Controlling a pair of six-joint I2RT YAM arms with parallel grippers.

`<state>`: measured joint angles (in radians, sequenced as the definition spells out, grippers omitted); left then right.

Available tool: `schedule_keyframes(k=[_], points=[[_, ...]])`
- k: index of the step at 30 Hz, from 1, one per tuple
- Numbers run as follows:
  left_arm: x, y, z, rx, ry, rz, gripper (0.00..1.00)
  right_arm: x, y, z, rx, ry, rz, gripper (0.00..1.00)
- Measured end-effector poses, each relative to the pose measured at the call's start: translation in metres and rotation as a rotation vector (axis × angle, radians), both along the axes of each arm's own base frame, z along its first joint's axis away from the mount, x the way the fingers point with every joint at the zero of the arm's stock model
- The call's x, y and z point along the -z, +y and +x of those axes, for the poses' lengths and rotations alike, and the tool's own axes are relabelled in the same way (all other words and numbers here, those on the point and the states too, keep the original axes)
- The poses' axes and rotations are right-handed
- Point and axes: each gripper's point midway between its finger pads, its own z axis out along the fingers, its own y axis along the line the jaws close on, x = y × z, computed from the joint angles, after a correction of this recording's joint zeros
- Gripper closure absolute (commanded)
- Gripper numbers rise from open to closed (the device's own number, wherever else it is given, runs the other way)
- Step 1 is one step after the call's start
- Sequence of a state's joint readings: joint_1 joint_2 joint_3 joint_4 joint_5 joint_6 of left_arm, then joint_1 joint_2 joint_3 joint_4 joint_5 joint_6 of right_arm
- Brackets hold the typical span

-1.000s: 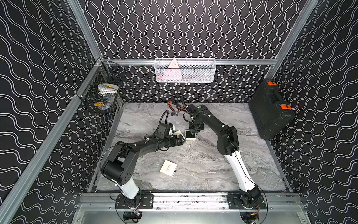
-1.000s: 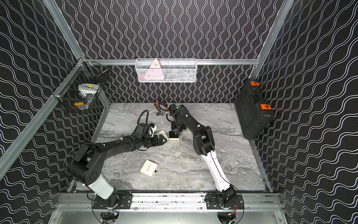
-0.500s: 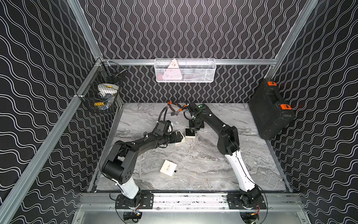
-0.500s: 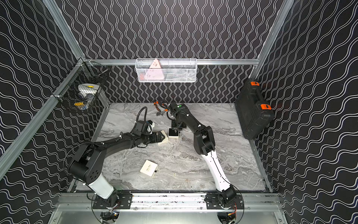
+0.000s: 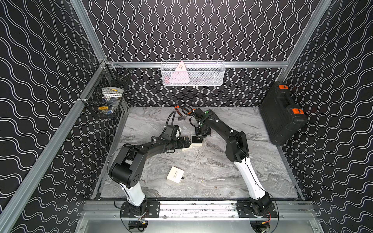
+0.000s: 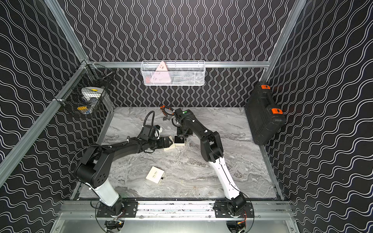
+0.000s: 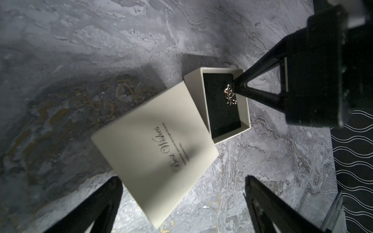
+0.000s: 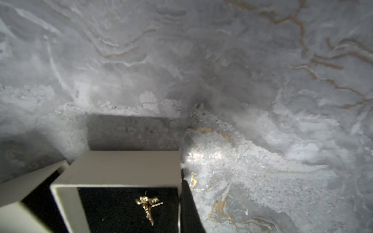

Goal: Place the earrings into the drawer-style jewelry box
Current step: Close the drawer of the jewelry box.

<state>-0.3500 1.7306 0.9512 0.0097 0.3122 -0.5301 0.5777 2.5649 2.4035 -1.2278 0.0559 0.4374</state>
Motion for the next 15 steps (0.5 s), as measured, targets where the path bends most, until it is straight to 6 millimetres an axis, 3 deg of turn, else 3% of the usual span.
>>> schedule_keyframes(k=[15], points=[[0.004, 0.000, -0.006, -0.008, 0.019, -0.024, 0.01, 0.000, 0.011, -0.016, -0.031, 0.017, -0.022, 1.00]])
